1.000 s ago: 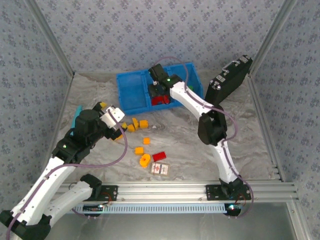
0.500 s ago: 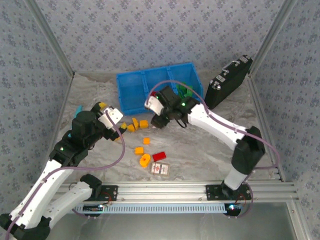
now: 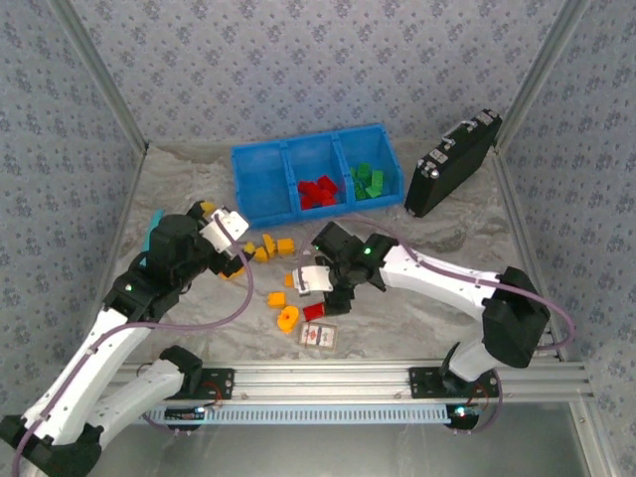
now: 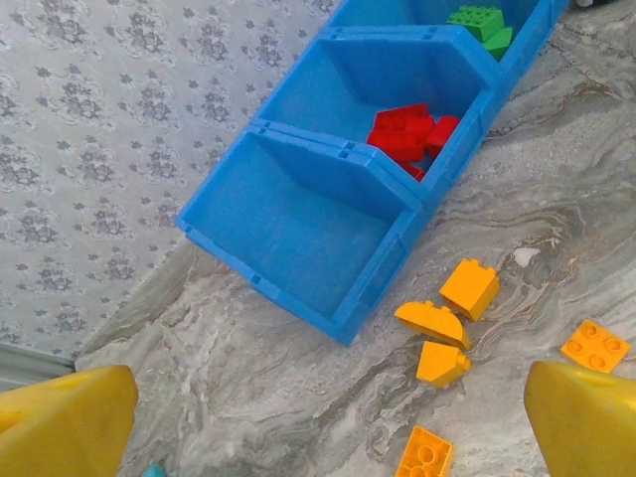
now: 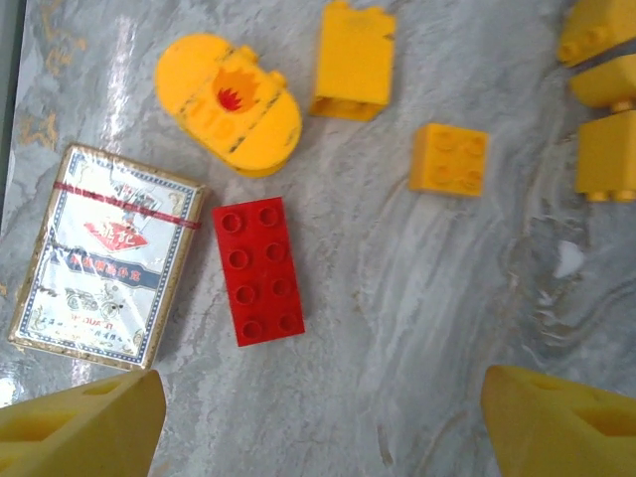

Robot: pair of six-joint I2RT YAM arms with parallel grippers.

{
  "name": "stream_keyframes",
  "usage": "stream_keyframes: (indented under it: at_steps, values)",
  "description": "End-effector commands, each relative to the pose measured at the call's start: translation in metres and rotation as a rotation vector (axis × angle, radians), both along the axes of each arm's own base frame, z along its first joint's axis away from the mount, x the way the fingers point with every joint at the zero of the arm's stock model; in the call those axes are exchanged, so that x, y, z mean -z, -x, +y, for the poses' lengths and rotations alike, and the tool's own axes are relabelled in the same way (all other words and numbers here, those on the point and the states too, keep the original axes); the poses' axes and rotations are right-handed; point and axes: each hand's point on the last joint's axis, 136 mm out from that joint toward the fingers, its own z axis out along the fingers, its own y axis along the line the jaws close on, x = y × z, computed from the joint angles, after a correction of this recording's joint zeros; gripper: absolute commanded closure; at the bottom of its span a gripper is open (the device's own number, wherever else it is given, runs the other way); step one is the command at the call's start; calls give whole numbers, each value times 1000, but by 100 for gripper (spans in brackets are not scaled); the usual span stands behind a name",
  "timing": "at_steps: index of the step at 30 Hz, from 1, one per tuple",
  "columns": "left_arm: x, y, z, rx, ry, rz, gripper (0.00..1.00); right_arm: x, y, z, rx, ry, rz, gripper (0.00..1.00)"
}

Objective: Sort the legos into containers by color
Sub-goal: Pick up the lego from the bottom-center of the table.

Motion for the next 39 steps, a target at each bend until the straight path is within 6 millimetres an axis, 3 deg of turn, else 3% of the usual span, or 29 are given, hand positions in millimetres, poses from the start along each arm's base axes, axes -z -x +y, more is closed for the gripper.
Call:
stream_keyframes:
  at_steps: [1, 9, 21, 39]
  values:
    - [-18, 0, -6, 20, 51, -37, 0, 28, 12, 1, -93, 53, -6, 18]
    - [-8, -5, -6, 12, 41, -12, 0, 56, 13, 12, -136, 71, -62, 22]
    - [-2, -10, -4, -3, 32, -1, 0, 82, 3, 8, -147, 143, -97, 27]
    - [2, -14, -4, -8, 27, 5, 0, 95, -2, 7, -142, 179, -79, 62]
